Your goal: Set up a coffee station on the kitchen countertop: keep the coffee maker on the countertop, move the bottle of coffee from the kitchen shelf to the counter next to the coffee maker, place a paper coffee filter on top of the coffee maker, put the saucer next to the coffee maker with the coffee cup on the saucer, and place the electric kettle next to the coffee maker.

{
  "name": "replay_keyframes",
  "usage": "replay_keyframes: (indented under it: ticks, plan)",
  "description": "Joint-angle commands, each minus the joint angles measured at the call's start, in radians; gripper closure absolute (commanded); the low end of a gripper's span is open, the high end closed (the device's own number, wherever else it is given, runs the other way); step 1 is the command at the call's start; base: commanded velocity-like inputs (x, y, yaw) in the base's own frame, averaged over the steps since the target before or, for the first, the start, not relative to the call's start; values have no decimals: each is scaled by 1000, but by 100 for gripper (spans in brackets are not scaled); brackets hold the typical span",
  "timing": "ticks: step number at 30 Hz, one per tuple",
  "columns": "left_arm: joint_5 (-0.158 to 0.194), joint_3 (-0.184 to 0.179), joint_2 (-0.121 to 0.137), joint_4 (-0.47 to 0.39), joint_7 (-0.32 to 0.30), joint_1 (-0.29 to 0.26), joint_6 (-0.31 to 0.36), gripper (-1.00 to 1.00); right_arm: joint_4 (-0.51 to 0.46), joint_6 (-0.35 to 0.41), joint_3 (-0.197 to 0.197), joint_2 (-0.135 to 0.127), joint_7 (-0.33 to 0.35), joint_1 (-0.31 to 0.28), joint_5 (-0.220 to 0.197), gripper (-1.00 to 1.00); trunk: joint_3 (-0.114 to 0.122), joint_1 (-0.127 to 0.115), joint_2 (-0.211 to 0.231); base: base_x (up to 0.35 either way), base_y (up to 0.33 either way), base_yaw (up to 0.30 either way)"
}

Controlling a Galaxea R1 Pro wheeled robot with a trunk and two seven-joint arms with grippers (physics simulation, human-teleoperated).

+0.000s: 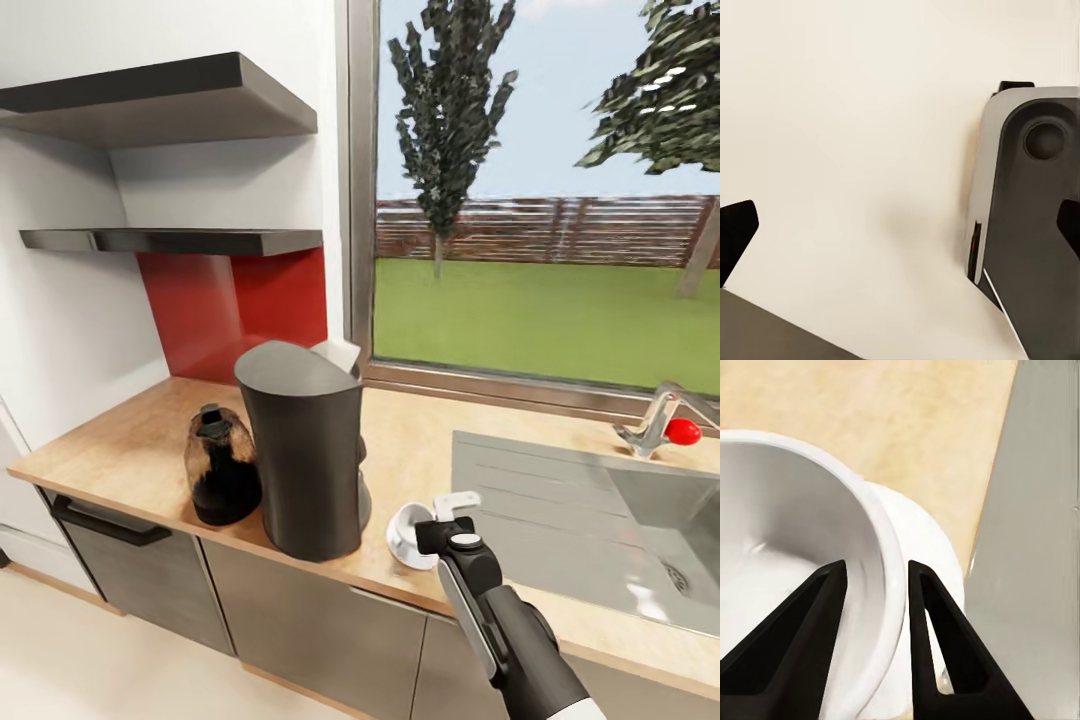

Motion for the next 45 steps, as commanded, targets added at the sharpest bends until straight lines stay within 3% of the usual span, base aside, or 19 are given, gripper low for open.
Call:
replay_keyframes:
  ticks: [1,20,21,39,45]
  plan:
    - [-2,5,0,1,1,-1,-4,-100,-1,3,2,-1,-10,-1,-9,100,-2,1,-2,203,-106,0]
    - [-2,4,1,2,1,-1,-4,-100,2,3,1,-3,-10,-1,-9,100,-2,1,-2,29,-15,0]
    - [-2,4,1,2,1,-1,-4,-100,2,3,1,-3,-10,-1,-9,-100,-2,1,-2,0,0,0]
    - [-2,5,4,3,1,-1,-4,-100,-9,4,-2,-2,-10,-1,-10,-100,-2,1,-2,0,0,0]
    - [-2,5,5,3,1,-1,-5,-100,-196,4,-5,-2,-11,-12,-9,-100,-2,1,-2,0,0,0]
